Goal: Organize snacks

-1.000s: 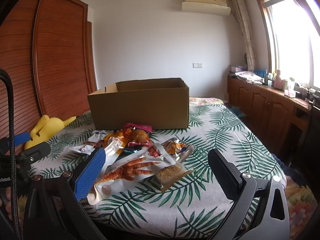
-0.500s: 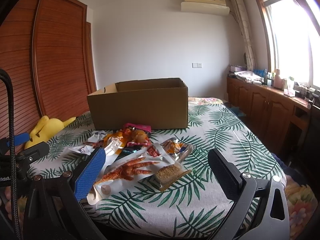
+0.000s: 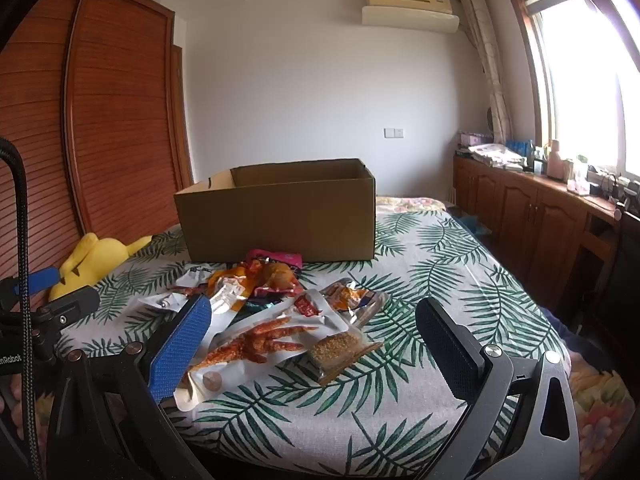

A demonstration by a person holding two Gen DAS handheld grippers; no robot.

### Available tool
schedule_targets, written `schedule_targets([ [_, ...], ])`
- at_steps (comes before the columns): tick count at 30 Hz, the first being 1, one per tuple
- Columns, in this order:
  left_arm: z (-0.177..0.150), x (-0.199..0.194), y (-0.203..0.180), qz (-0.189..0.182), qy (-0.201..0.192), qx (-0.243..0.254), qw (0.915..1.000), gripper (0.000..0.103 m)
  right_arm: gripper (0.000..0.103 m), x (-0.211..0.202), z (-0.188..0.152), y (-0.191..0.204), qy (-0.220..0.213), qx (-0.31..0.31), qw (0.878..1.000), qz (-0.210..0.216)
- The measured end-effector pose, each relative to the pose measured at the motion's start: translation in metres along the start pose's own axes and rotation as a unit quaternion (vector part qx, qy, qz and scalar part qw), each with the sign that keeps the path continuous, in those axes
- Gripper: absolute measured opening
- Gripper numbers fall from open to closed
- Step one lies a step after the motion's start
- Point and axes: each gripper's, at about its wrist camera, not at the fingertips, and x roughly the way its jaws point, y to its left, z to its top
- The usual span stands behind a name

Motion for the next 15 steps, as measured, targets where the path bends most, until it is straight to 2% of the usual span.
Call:
schedule_targets([
  [15, 0.0008, -0.0026, -0.0010, 0.000, -0.005, 0.001, 1.0000, 0.100, 0.103, 0.0000, 0.0004, -0.0001, 0.000, -0.001, 1.000, 0.000],
])
